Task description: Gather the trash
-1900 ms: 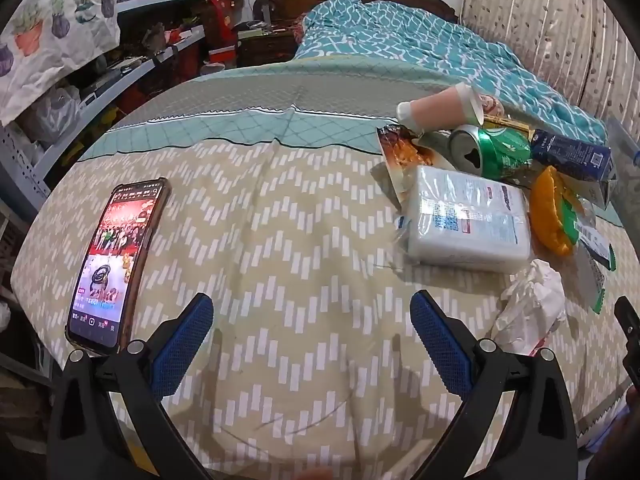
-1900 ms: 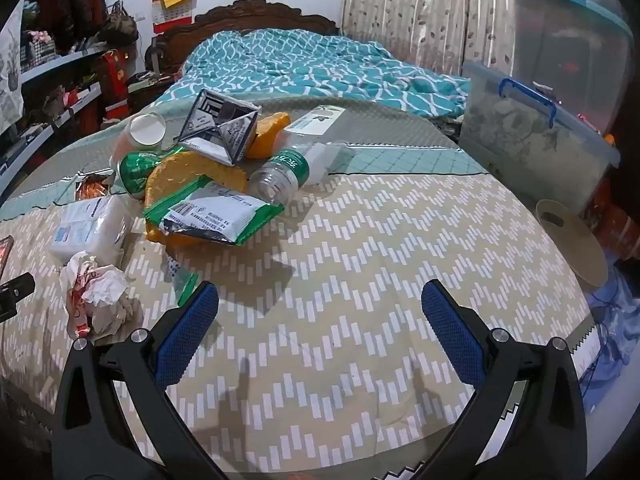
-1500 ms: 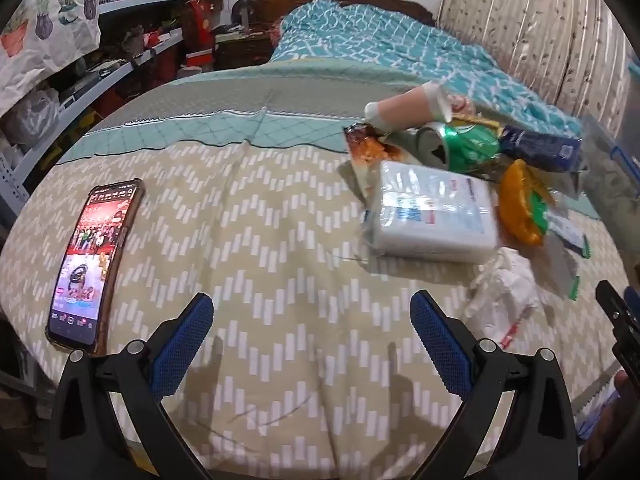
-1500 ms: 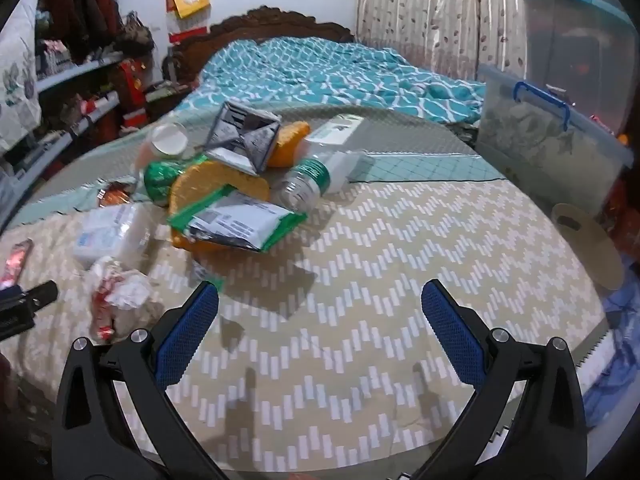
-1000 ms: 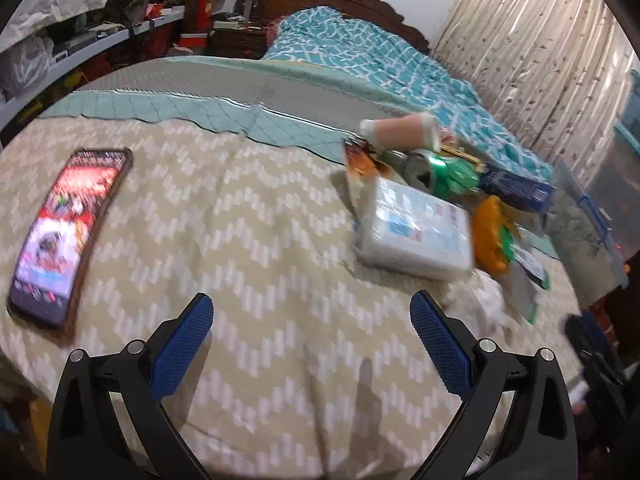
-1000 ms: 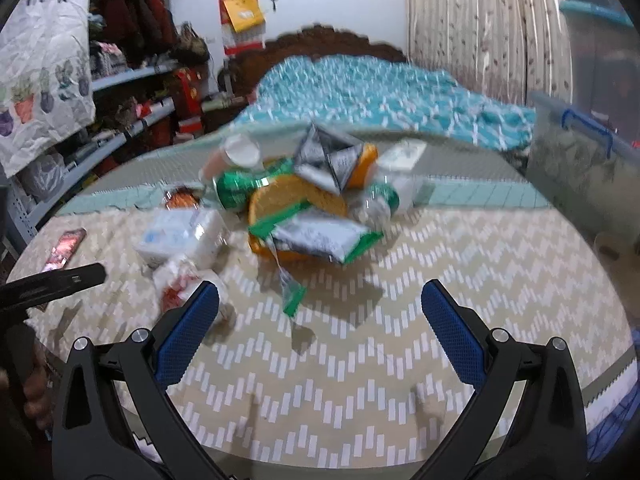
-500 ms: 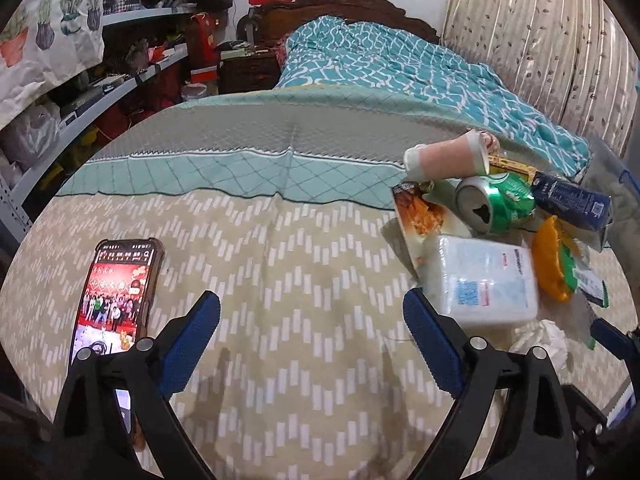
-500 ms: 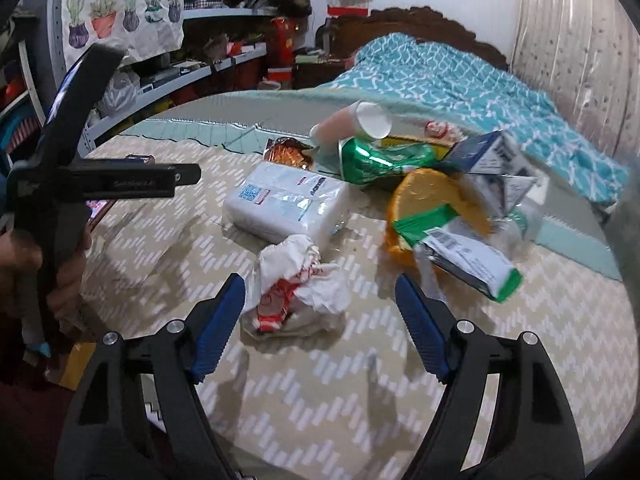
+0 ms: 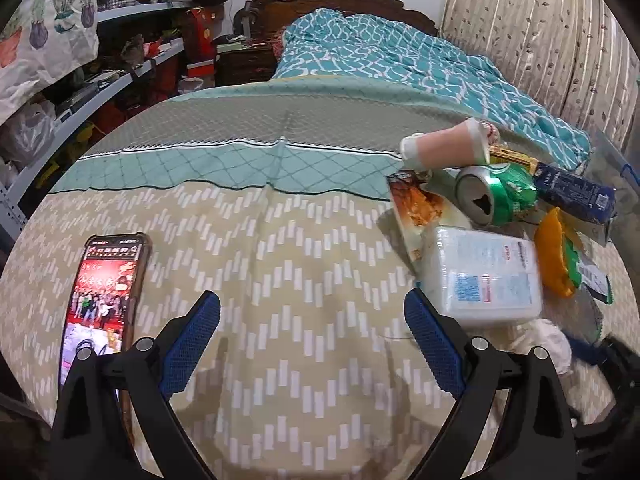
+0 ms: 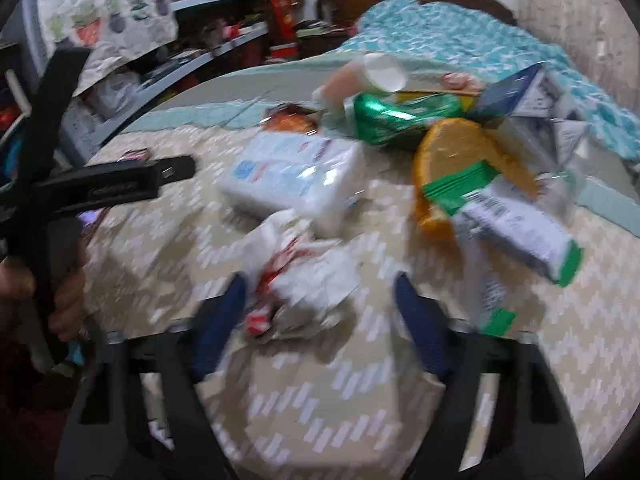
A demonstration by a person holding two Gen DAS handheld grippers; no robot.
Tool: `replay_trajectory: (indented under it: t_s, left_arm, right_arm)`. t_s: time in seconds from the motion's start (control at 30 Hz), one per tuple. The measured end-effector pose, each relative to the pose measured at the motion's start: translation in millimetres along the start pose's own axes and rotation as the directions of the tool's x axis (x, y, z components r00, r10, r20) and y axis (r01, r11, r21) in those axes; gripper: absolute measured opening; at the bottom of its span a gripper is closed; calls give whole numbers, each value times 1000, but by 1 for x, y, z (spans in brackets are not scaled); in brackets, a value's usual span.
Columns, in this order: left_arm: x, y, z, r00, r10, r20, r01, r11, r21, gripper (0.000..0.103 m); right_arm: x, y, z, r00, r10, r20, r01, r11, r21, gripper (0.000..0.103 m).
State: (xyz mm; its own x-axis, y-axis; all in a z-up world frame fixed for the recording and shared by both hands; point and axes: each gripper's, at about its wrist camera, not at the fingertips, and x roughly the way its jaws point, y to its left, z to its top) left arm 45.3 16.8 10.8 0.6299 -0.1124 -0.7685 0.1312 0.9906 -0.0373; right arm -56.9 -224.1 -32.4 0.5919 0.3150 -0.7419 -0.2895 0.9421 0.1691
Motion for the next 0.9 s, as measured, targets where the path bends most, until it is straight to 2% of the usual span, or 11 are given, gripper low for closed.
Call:
replay_trajectory:
  t_s: [0.03,0.13,0.37,0.5,0.63,0.9]
  left_arm:
    - [0,-2,1,1000,-12,1,12,1000,3,89]
    - [-1,-8,2,999,-44,-2,45,999,6,89]
    - [5,-19,8,991,-132,-39,131,991,-17,90]
    - [7,-33,11,983,-178,-45,178,984,-2,94]
    - [12,-52,12,977,-205,-57,207,978,23,94]
    - [31,-66,5,968,-225,-114,227,974,2,94]
  right_arm:
    - [-1,1,-1,1000,-1,1,1,1000,-7,42]
    - [-7,-2,-2,999,-37,15,37,999,-8,39]
    - [-29,-43,-14,985,-169,34,164,978,127,38]
    - [-36,-65,-21,982,-187,35,176,962,208,38]
    - [-38,-75,-24,986,-163,36,147,952,268,38]
    - [-36,-74,-25,985,-165,42,148,953,265,40]
